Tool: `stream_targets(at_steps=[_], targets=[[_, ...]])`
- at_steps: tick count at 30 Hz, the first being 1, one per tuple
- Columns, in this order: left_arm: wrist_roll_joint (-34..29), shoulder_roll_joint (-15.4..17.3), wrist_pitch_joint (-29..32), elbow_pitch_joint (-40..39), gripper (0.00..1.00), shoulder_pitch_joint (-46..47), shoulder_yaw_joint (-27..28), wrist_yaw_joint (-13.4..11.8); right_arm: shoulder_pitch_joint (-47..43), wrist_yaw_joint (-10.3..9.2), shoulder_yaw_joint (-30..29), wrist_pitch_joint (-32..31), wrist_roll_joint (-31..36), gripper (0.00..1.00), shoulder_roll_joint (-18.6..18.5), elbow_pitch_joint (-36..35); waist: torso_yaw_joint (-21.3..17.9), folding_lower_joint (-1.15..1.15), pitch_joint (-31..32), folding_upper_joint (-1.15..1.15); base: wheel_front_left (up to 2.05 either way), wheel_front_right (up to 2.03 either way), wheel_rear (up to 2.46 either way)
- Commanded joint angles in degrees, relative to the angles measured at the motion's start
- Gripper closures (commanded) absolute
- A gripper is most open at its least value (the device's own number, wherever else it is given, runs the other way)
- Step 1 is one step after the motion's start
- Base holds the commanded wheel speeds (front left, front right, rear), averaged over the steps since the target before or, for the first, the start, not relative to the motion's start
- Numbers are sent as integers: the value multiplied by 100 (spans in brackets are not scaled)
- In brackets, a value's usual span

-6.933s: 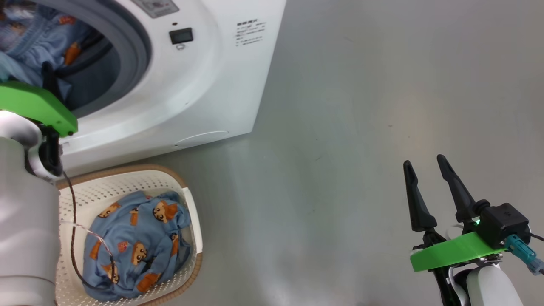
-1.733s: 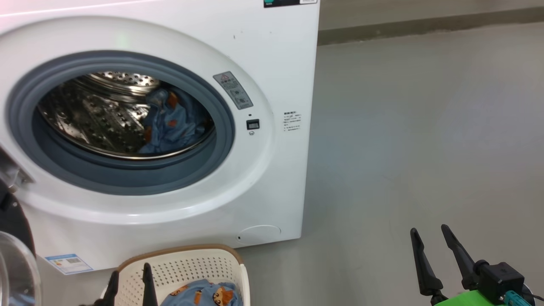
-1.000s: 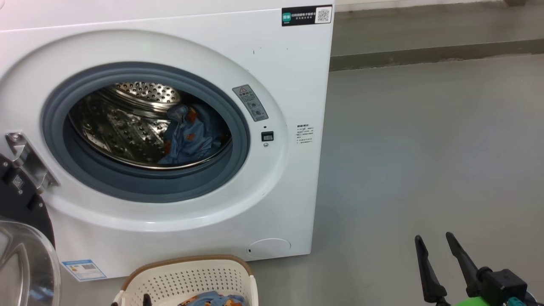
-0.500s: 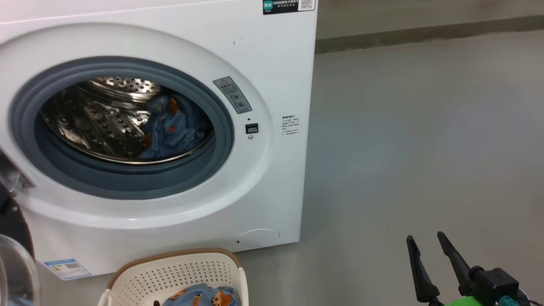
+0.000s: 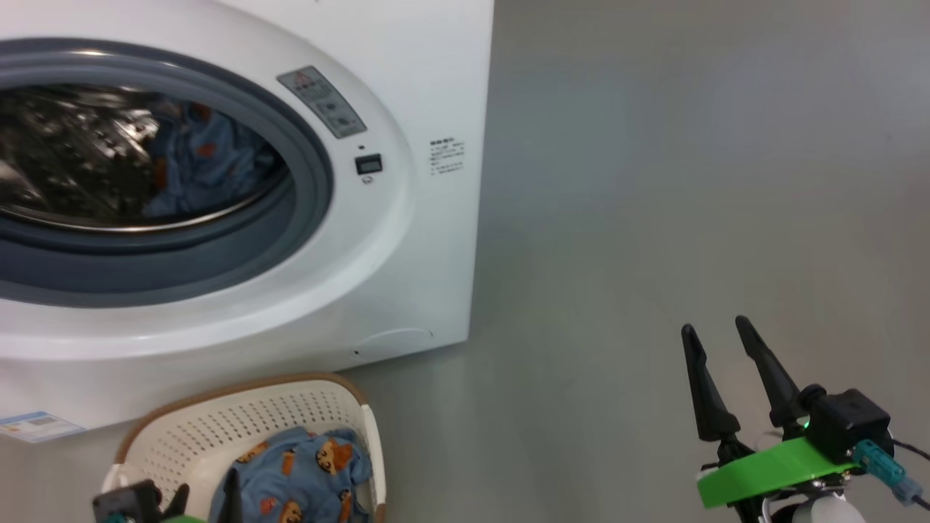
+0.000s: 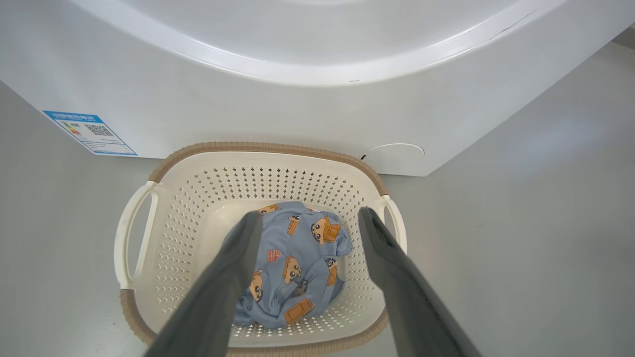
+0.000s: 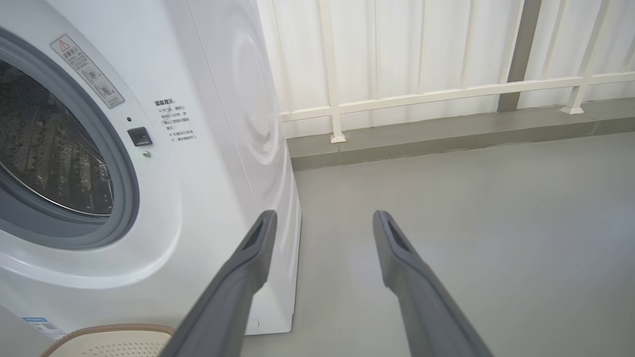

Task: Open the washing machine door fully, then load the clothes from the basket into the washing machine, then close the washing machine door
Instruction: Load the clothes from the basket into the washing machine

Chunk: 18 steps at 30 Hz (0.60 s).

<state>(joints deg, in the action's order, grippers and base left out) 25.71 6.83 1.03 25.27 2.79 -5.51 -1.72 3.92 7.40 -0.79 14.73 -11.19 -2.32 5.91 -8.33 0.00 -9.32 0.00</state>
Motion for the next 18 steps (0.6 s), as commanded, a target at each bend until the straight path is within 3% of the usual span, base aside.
stream_targets(at_steps=[1, 8, 18], targets=[[114, 168, 58, 32, 0, 319, 256, 59, 245, 9, 147, 27, -74, 0, -55, -167, -376, 0, -548, 0, 0, 0, 0], [218, 519, 418, 903, 0, 991, 335, 190, 497, 9, 180, 27, -155, 0, -55, -191, -575, 0, -979, 0, 0, 0, 0], [323, 702, 573, 2086, 0, 1659, 299, 440, 686, 9, 149, 27, -194, 0, -55, -250, -681, 0, -1368, 0, 0, 0, 0]])
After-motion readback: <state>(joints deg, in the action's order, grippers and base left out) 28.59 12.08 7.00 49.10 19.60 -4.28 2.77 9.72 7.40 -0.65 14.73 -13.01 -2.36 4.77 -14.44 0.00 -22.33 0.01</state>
